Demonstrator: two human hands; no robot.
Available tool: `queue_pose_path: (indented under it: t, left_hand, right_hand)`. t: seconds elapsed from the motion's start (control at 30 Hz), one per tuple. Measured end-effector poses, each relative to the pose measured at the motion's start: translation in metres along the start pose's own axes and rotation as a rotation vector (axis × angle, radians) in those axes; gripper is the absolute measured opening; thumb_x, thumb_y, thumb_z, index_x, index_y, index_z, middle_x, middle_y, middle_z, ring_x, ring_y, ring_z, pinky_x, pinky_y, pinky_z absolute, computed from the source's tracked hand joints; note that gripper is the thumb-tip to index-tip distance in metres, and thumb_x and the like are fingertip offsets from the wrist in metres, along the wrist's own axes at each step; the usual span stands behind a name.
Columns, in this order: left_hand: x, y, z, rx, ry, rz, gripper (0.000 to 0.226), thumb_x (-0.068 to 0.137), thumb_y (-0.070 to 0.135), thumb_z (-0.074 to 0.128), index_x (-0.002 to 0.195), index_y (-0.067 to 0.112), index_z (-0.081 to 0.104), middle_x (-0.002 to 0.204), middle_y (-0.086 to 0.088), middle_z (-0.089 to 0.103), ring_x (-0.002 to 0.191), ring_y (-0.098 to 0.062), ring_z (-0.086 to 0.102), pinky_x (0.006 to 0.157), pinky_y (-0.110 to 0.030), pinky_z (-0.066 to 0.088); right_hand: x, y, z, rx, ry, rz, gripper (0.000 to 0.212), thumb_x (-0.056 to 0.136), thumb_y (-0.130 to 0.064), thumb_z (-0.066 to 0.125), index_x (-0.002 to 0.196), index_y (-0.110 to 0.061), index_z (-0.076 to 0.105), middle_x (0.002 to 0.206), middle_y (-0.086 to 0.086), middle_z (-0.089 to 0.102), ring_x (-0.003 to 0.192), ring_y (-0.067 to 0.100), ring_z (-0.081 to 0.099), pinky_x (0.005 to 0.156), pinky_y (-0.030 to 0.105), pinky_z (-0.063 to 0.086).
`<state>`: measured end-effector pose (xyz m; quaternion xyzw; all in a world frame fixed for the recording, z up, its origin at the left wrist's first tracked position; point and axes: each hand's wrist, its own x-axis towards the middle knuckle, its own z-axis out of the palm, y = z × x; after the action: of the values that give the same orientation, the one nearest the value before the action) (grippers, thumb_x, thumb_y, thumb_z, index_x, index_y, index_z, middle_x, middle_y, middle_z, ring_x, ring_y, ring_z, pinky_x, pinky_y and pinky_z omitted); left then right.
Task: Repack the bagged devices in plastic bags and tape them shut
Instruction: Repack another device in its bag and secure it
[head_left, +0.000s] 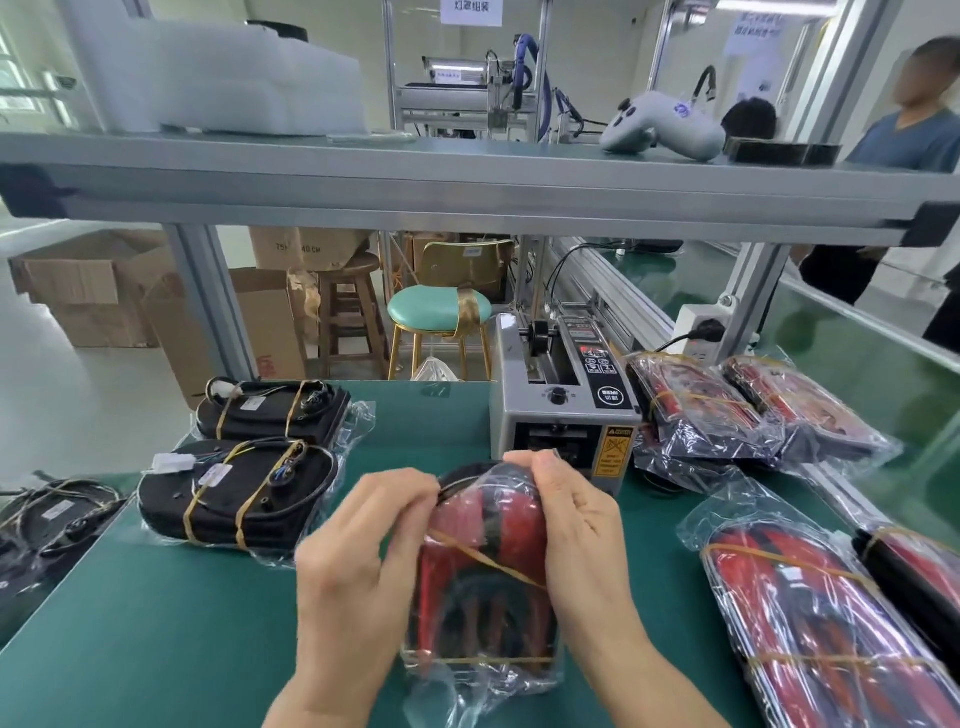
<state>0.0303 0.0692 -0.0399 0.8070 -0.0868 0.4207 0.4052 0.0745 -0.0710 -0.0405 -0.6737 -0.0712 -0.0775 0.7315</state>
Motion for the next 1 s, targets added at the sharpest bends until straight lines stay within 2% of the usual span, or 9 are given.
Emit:
queue_pose_path:
  t: [0.13,0.23,0.37,0.47,0.6,0.73,0.8,0.9,1.0]
  left_hand:
    - [0.014,0.006,-0.004,-0.146,-0.004,-0.304,0.016,0.088,0.049,0.059,0.092,0.033,0.056,0.091,0.019,0.064,0.084,-0.004,0.062,0.069,-0.031,0.052]
    - [0.012,0.008,0.001,-0.011,-0.276,-0.391,0.063,0.058,0.07,0.066,0.112,0.05,0.042,0.107,0.029,0.058,0.096,0.011,0.056,0.082,-0.019,0.047]
    - [0.008,-0.001,0.009,-0.128,-0.268,-0.511,0.059,0.063,0.06,0.071,0.117,0.041,0.054,0.104,0.017,0.065,0.089,-0.001,0.064,0.083,-0.03,0.053]
    - [0.009,-0.011,0.004,-0.363,-0.121,-0.604,0.037,0.069,0.056,0.066,0.103,0.041,0.065,0.095,0.012,0.071,0.084,-0.006,0.069,0.07,-0.023,0.057]
    - [0.014,-0.03,-0.01,-0.649,0.095,-0.89,0.032,0.094,0.041,0.051,0.089,0.024,0.077,0.088,-0.007,0.075,0.077,-0.021,0.073,0.06,-0.027,0.057]
    - [0.022,-0.051,-0.028,-0.736,0.133,-1.193,0.035,0.093,0.042,0.055,0.082,0.016,0.076,0.078,-0.009,0.074,0.068,-0.024,0.071,0.07,-0.039,0.055]
    - [0.03,-0.061,-0.039,-0.665,0.152,-1.173,0.031,0.095,0.037,0.054,0.082,0.016,0.073,0.081,-0.009,0.073,0.073,-0.023,0.066,0.073,-0.038,0.052]
    - [0.042,-0.066,-0.056,-0.174,0.321,-0.869,0.013,0.094,0.029,0.057,0.102,0.02,0.063,0.101,-0.007,0.065,0.086,-0.02,0.061,0.079,-0.04,0.051]
    - [0.054,-0.049,-0.06,-0.282,0.212,-0.793,0.053,0.073,0.059,0.066,0.114,0.026,0.056,0.098,0.005,0.065,0.091,-0.016,0.064,0.075,-0.035,0.052]
  right_hand:
    - [0.002,-0.003,0.002,-0.077,-0.022,0.006,0.034,0.101,-0.032,0.045,0.089,-0.024,0.075,0.084,0.001,0.074,0.085,0.02,0.07,0.082,0.037,0.055]
    - [0.009,-0.008,0.002,-0.105,-0.109,0.019,0.028,0.1,-0.027,0.047,0.093,-0.022,0.074,0.091,-0.003,0.074,0.089,0.015,0.069,0.083,0.033,0.053]
    - [0.017,-0.011,-0.003,-0.17,-0.271,0.058,0.033,0.098,-0.045,0.043,0.108,-0.027,0.069,0.103,-0.01,0.071,0.098,0.005,0.066,0.092,0.029,0.049]
    - [0.011,0.0,-0.015,-0.194,-0.503,0.219,0.052,0.085,-0.068,0.05,0.127,-0.039,0.055,0.121,-0.011,0.066,0.111,0.008,0.063,0.102,0.035,0.046]
    - [-0.008,0.013,-0.023,-0.213,-0.823,0.35,0.051,0.074,-0.035,0.078,0.121,-0.034,0.06,0.113,-0.005,0.07,0.105,0.013,0.066,0.093,0.026,0.05]
    - [-0.006,0.001,-0.005,-0.15,-0.793,0.336,0.038,0.07,-0.031,0.079,0.107,-0.026,0.069,0.099,-0.002,0.074,0.092,0.011,0.068,0.081,0.019,0.051]
    - [-0.001,-0.007,0.007,-0.128,-0.734,0.338,0.041,0.066,-0.03,0.082,0.105,-0.025,0.069,0.097,0.001,0.075,0.089,0.015,0.071,0.085,0.026,0.055]
    - [0.006,-0.017,0.024,-0.182,-0.592,0.258,0.043,0.059,-0.031,0.084,0.099,-0.029,0.069,0.095,0.001,0.074,0.088,0.02,0.071,0.086,0.03,0.056]
    - [0.016,-0.021,0.05,-0.458,-0.431,-0.072,0.047,0.06,-0.036,0.076,0.104,-0.036,0.059,0.1,-0.015,0.061,0.09,0.002,0.062,0.078,0.018,0.049]
